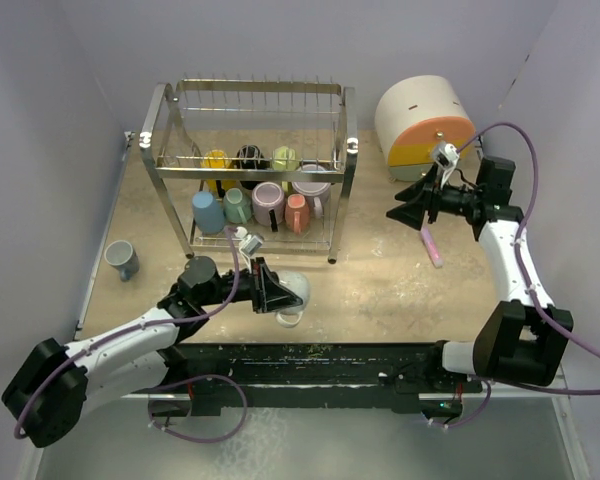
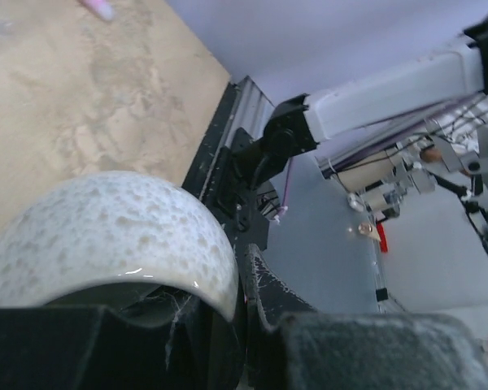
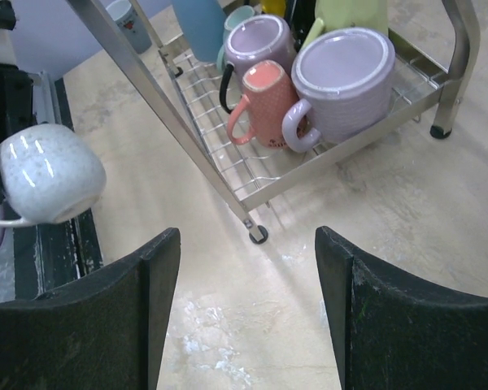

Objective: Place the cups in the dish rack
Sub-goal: Pick up the cup at the center of the board.

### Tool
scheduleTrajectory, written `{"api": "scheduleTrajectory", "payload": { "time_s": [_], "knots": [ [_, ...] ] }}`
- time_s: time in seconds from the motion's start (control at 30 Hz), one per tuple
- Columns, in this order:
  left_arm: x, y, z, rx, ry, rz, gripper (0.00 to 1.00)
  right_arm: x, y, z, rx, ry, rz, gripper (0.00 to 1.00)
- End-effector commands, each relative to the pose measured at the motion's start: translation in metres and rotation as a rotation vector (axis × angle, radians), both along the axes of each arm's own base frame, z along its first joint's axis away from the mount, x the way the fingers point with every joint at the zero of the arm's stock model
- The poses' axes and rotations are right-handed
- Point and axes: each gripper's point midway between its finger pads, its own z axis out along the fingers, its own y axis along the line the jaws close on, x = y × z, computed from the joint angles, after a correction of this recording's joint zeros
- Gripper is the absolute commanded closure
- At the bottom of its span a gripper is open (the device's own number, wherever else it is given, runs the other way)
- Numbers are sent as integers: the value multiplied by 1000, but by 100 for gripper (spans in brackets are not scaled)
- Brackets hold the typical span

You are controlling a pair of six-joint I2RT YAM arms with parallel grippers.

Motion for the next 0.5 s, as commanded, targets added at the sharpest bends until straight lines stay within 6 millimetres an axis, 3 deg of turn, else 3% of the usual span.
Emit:
{"api": "scheduleTrajectory", "payload": {
  "time_s": [0.0,0.1,0.27,0.47],
  "knots": [
    [-14,-19,96,-242,-406,-106,100,-13,3,32,-20,-76,73,31],
    [-16,-28,106,-266,-484,-80,100,-17,0,34,-82,-87,90,31],
    [-7,-30,115,-352,-582,38,100,-41,2,16,-111,-20,130,31],
    [14,-25,137,-474,-685,189,100,-68,21,2,-94,80,218,31]
  ]
}}
